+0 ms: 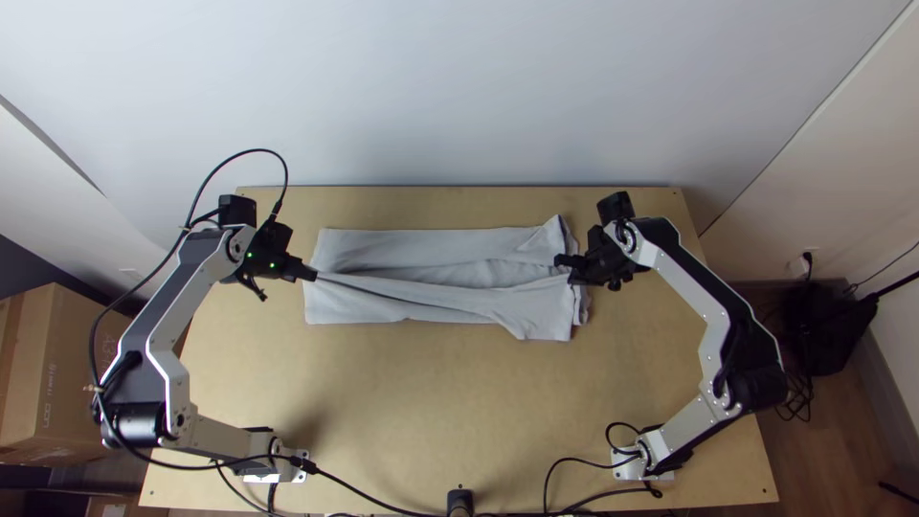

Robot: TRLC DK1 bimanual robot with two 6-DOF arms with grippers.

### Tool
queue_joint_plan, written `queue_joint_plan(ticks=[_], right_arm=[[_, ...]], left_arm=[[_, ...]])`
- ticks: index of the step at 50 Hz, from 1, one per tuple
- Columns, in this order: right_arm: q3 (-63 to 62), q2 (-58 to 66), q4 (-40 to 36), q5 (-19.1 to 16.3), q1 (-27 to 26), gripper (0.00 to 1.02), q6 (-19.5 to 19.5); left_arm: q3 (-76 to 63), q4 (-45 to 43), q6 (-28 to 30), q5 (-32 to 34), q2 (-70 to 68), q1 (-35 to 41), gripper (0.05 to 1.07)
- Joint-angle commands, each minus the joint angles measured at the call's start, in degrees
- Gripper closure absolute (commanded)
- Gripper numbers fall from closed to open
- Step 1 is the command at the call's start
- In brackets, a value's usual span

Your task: Fold the t-shirt

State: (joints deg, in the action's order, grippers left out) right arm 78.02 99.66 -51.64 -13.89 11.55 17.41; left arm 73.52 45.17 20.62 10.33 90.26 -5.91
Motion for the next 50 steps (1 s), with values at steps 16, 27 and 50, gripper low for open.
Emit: queue_joint_plan(ticks=[16, 27, 50], right_arm=[[19.5, 14.9, 2.8, 0.8, -2.2, 1.0, -3.1], [27.0, 23.4, 2.8, 0.8, -2.9, 1.0, -2.7], [30.2, 28.3, 10.5, 2.7, -4.5, 0.4, -2.0]], left_arm=[[13.3, -0.9, -1.4, 0.4, 13.3, 1.1, 1.04], [21.8, -0.9, -2.6, 0.4, 21.3, 1.1, 1.04], [27.5, -3.3, -8.3, -2.9, 29.4, 2.5, 0.11]])
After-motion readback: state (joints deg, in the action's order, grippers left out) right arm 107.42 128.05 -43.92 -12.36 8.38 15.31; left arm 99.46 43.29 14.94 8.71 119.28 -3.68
